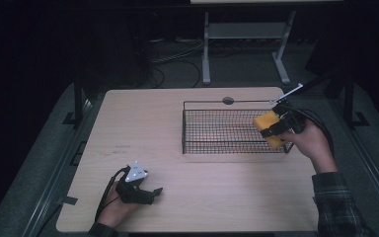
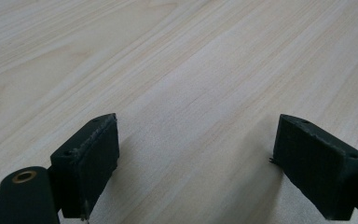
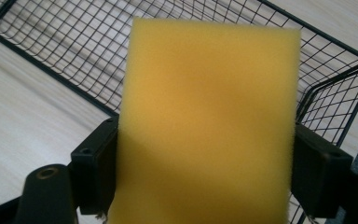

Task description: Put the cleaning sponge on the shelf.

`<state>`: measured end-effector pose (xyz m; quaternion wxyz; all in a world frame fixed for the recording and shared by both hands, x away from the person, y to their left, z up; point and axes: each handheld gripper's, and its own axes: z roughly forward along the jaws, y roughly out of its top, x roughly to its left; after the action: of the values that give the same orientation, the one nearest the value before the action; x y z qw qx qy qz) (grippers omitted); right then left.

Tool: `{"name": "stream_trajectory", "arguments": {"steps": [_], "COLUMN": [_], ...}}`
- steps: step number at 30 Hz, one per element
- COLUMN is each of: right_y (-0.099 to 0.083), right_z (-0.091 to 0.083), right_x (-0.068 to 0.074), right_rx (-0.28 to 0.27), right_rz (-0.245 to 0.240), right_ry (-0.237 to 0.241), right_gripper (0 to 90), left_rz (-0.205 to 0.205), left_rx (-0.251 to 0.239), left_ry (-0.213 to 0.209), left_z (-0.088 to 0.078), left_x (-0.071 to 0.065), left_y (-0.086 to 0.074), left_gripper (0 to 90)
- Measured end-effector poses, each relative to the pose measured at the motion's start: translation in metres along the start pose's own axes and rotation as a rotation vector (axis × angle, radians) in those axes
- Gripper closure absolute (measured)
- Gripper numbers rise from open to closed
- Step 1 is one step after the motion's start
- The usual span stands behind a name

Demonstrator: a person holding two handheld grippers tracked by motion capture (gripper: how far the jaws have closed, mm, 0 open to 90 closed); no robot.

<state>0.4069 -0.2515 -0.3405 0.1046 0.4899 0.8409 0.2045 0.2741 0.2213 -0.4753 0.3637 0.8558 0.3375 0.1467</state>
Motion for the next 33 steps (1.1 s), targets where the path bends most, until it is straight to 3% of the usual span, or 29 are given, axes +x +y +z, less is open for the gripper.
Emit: {"name": "stream_trajectory", "arguments": {"steps": [23,33], "right_y": [0.026,0.026], "right_z": [0.028,0.045], "right_x": [-0.020,-0.028], "right_rx": [0.018,0.035], "right_rz": [0.038,0.075], "right_ry": [-0.019,-0.034], "right_gripper": [21.2,21.1], "left_rz": [-0.001,-0.001], "left_rx": [0.002,0.002], "left_ry": [0.000,0.000], "left_z": [0.000,0.000], "left_x": [0.000,0.000], "left_y": [0.000,0.000], "left_gripper": [13.5,13.6]}}
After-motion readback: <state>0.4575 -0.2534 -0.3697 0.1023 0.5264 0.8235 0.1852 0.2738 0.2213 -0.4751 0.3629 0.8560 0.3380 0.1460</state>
